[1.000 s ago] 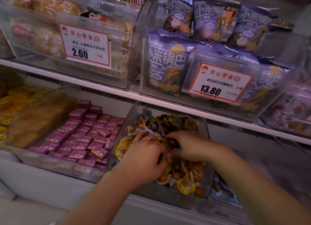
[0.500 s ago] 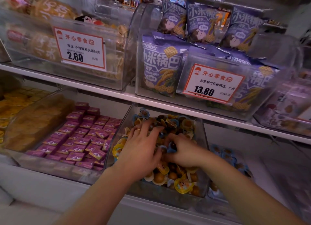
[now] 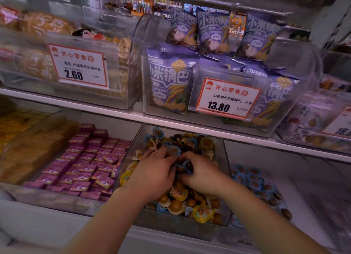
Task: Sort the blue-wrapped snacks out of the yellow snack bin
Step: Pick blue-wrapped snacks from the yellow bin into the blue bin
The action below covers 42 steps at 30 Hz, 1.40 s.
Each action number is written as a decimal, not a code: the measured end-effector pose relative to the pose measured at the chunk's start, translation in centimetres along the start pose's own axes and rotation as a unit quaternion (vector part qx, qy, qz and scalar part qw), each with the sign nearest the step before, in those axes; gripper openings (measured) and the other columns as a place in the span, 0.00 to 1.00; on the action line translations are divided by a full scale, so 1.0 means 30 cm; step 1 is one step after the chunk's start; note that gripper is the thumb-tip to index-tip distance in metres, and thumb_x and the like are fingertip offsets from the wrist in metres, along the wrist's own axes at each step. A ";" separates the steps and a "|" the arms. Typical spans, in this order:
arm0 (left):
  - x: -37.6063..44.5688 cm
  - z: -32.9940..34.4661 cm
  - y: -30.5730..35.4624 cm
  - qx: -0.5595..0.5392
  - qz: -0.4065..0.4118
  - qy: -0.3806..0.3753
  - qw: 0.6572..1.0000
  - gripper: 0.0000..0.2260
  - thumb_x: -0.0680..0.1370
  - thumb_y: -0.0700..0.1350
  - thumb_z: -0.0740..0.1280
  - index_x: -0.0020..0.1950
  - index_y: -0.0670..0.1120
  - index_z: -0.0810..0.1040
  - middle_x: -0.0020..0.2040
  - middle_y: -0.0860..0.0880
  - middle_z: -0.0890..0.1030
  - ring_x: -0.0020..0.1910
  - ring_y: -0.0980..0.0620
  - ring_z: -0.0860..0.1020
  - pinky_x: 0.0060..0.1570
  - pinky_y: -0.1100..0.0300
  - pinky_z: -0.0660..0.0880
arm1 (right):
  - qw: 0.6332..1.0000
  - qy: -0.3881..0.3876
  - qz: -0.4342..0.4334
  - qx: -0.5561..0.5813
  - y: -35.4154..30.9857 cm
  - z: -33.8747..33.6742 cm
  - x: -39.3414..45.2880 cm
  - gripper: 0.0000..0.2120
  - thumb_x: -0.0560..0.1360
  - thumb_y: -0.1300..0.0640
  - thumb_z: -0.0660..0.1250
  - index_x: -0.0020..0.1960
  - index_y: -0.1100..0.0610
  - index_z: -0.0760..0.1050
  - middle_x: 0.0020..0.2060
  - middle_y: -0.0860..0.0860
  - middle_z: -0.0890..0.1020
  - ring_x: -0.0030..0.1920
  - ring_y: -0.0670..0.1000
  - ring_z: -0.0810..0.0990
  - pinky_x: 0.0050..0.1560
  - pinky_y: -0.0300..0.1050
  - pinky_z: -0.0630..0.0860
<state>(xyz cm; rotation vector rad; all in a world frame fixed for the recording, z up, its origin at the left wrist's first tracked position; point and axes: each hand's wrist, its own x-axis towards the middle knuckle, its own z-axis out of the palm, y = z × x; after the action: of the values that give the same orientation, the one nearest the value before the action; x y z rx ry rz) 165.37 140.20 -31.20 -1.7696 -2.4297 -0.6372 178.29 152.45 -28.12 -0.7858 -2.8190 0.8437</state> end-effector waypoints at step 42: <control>-0.096 -0.134 0.139 -0.633 -0.303 0.203 0.683 0.14 0.79 0.41 0.58 0.44 0.45 0.84 0.30 0.48 0.70 0.24 0.51 0.65 0.23 0.60 0.59 | 0.981 0.138 -0.121 -0.064 0.020 -0.114 -0.163 0.16 0.79 0.56 0.64 0.66 0.50 0.77 0.56 0.48 0.80 0.56 0.47 0.78 0.58 0.38 0.73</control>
<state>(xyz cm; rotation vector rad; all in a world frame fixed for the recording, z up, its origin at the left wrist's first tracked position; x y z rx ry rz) 169.44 137.19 -27.19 -0.4984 -2.1575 -2.8812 183.57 152.08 -25.29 -0.5125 -2.6653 0.4799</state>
